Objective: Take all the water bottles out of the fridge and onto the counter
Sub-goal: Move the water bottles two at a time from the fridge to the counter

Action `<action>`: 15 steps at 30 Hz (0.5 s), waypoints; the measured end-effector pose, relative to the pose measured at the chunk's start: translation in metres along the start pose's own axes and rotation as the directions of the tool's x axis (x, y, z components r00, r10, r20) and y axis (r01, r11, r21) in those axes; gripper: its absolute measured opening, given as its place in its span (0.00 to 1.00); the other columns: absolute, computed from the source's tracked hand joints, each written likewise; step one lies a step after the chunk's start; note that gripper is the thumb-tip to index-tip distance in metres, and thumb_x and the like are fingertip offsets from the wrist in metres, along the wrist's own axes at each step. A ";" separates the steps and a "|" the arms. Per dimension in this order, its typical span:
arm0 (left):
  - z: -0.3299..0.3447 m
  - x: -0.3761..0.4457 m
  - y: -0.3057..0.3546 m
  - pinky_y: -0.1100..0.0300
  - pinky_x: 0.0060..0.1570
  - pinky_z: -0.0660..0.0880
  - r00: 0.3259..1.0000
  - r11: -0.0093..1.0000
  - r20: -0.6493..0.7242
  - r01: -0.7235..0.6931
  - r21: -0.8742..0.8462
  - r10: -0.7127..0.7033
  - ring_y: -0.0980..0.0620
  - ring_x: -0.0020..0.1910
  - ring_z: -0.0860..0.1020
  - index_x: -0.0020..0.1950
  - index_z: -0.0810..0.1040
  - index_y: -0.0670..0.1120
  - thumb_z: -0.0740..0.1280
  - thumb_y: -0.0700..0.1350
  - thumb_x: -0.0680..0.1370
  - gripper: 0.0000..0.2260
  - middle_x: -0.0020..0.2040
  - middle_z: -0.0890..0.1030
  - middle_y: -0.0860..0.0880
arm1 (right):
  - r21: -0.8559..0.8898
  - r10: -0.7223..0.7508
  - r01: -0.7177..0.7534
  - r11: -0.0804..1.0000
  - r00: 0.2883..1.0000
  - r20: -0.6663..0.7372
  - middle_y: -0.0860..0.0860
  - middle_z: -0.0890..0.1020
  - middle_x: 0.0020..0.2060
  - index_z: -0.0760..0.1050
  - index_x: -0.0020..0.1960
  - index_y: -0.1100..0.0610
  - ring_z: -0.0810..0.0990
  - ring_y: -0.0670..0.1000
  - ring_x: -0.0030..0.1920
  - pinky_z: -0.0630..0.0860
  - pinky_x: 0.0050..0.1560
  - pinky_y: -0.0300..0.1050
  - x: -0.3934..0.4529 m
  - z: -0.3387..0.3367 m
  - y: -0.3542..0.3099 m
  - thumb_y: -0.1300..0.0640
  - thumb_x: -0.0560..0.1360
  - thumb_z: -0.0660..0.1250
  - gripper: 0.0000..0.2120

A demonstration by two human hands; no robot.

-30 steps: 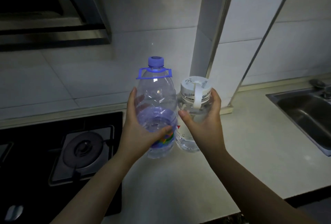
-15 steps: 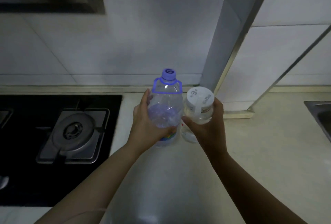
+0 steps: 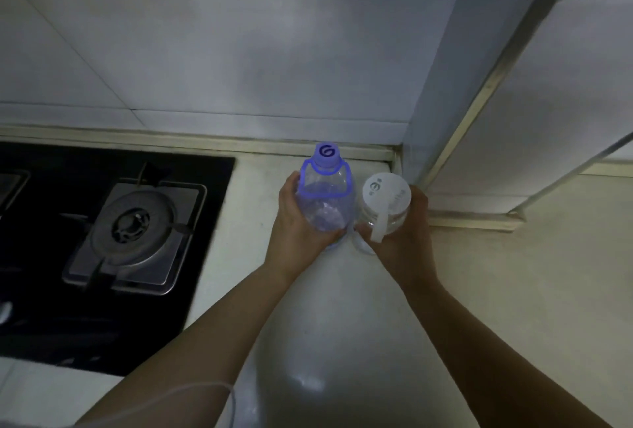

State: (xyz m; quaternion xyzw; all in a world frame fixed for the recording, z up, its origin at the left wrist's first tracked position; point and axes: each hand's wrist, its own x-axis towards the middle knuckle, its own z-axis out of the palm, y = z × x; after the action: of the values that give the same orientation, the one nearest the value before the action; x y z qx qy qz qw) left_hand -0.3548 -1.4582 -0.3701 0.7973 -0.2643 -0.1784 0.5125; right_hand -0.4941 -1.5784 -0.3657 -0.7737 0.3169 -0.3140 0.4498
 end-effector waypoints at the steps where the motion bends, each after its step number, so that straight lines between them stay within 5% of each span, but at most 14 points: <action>1: 0.001 0.000 -0.004 0.57 0.57 0.77 1.000 1.000 -0.001 -0.009 -0.001 0.009 0.58 0.63 0.75 0.74 0.62 0.48 0.83 0.55 0.59 0.49 0.68 0.72 0.54 | -0.006 -0.002 0.003 1.000 1.000 0.004 0.51 0.73 0.54 0.63 0.64 0.66 0.75 0.42 0.50 0.69 0.48 0.23 0.000 0.000 0.004 0.62 0.59 0.83 0.41; 5: -0.007 -0.004 -0.007 0.77 0.49 0.71 0.999 0.999 -0.003 -0.049 0.007 0.049 0.70 0.61 0.71 0.72 0.62 0.54 0.83 0.55 0.59 0.47 0.65 0.66 0.72 | 0.019 0.019 -0.019 1.000 1.000 -0.010 0.49 0.72 0.55 0.61 0.67 0.65 0.74 0.30 0.51 0.70 0.48 0.22 0.002 -0.002 0.016 0.62 0.58 0.83 0.45; 9: -0.011 -0.002 -0.005 0.70 0.54 0.74 0.998 0.998 0.031 -0.047 0.035 0.046 0.62 0.63 0.73 0.71 0.64 0.53 0.82 0.57 0.61 0.44 0.67 0.70 0.59 | 0.009 0.013 -0.013 1.000 1.000 -0.001 0.51 0.72 0.57 0.60 0.67 0.63 0.75 0.42 0.52 0.71 0.49 0.24 0.003 -0.003 0.022 0.61 0.57 0.84 0.47; 13: -0.011 -0.003 0.000 0.69 0.56 0.74 0.998 0.995 0.049 -0.037 0.089 0.033 0.58 0.63 0.74 0.73 0.64 0.48 0.79 0.61 0.61 0.47 0.67 0.71 0.53 | -0.012 0.016 -0.017 1.000 1.000 -0.014 0.52 0.71 0.60 0.60 0.69 0.61 0.75 0.42 0.55 0.71 0.55 0.26 0.001 -0.004 0.013 0.61 0.57 0.84 0.48; 15: -0.013 -0.003 0.005 0.60 0.57 0.77 0.998 0.994 0.047 -0.037 0.106 0.032 0.56 0.61 0.75 0.72 0.64 0.47 0.81 0.59 0.60 0.46 0.65 0.73 0.51 | -0.032 0.021 -0.023 0.999 0.998 -0.059 0.57 0.69 0.65 0.58 0.71 0.60 0.73 0.52 0.64 0.72 0.64 0.42 -0.005 -0.005 0.000 0.61 0.58 0.84 0.51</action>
State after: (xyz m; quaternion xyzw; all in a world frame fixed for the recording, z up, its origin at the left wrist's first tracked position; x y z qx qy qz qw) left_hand -0.3512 -1.4487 -0.3601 0.8148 -0.2987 -0.1729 0.4658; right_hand -0.5007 -1.5773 -0.3646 -0.7678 0.3438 -0.3264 0.4310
